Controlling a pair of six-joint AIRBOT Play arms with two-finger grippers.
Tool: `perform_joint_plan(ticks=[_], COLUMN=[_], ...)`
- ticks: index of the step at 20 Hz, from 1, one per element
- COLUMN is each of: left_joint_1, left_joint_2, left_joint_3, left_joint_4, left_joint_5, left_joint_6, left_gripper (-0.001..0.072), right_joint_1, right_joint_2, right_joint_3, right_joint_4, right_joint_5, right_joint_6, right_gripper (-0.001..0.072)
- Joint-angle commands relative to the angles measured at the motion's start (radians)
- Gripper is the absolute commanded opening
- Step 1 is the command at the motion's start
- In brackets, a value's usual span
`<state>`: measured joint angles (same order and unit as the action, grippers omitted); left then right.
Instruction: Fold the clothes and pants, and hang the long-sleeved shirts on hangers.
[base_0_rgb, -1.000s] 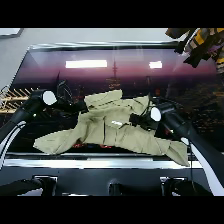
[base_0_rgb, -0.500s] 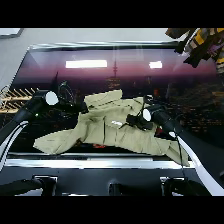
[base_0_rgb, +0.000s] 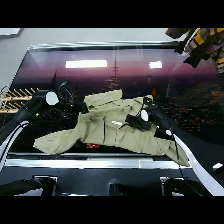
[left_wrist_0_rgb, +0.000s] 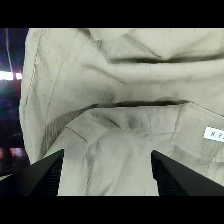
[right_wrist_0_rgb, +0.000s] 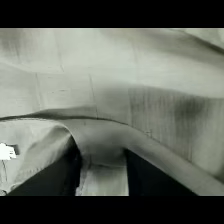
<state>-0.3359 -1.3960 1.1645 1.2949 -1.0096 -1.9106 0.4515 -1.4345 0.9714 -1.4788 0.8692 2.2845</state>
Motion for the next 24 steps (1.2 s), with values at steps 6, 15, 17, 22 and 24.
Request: perform_joint_plan(ticks=[6,15,17,22,24], left_joint_1=[-0.002,-0.15,-0.188,-0.263,-0.286], left_joint_2=[0.0,-0.079,-0.137,-0.263,-0.29], left_joint_3=[0.001,0.047,0.111,0.237,0.257], left_joint_4=[0.0,0.004,0.034,0.146,0.151], left_joint_5=[-0.001,0.023,0.017,-0.075,-0.075], left_joint_6=[0.0,0.004,0.004,0.003,0.0], left_gripper=[0.062,0.0622,0.0622,0.0622,0.0622], right_joint_1=[0.001,0.001,0.001,0.001,0.001], right_joint_2=[0.003,0.037,0.045,0.047,0.047], right_joint_3=[0.054,0.068,0.068,0.068,0.068], right_joint_4=[-0.004,0.0,0.001,0.001,0.0], right_joint_5=[0.096,0.208,0.207,0.21,0.209], right_joint_6=[-0.025,-0.05,-0.052,-0.052,-0.053], right_gripper=[0.0033,0.0033,0.0033,0.0033,0.0033])
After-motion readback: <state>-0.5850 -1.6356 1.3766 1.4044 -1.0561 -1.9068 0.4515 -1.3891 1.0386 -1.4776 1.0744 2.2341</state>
